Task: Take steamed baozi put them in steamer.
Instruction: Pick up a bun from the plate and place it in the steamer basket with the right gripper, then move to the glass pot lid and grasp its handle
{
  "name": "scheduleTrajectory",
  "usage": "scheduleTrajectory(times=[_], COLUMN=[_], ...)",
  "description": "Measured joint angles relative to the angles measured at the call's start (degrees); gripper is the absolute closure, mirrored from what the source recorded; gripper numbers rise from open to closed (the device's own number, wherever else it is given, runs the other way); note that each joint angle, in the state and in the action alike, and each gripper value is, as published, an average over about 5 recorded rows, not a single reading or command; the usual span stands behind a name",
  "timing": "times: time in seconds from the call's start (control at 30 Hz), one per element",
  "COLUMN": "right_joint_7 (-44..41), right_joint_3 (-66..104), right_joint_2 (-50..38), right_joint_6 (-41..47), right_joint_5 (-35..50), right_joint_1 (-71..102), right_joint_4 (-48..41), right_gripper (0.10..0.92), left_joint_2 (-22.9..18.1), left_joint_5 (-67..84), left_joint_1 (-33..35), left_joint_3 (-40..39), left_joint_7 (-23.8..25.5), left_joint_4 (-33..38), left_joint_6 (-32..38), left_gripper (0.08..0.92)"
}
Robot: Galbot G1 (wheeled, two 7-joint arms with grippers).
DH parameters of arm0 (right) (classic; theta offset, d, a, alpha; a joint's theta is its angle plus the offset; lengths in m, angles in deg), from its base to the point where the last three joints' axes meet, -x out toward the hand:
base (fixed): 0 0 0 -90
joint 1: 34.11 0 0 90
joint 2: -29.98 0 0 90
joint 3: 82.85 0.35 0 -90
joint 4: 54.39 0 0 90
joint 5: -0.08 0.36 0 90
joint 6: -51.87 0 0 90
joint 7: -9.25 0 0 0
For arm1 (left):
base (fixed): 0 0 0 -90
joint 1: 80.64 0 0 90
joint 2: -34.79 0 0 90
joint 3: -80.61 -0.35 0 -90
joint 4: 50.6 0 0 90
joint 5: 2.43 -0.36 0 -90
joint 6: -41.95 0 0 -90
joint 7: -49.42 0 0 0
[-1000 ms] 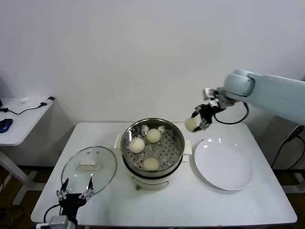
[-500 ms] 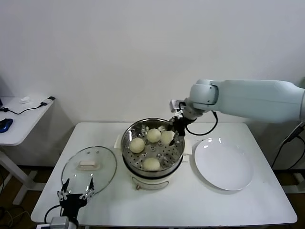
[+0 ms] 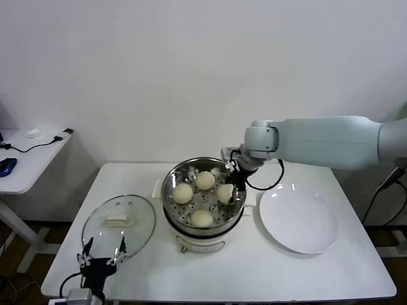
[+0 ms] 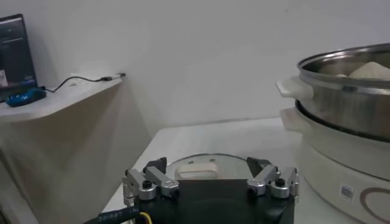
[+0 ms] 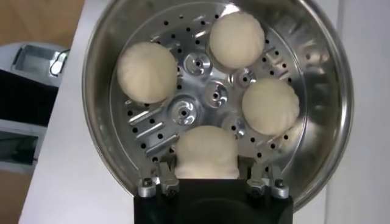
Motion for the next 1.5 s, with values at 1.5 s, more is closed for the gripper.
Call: scheduleTrajectory(times=[1.5], right_joint_7=[25.2], right_joint_3=[55.4], right_joint_2=[-26.3], right_joint_6=[-14.5], right_joint_5=[1.9], right_joint_1=[35.2], right_joint_4=[-0.1], right_gripper=[0.203], left_joint_2=[3.8], left_joint_5=[7.7], left_joint_1=[-6.0], left_joint_3=[3.5], left_joint_7=[0.4], left_joint_4=[1.4], left_joint_6=[-1.4], left_gripper=[0.177])
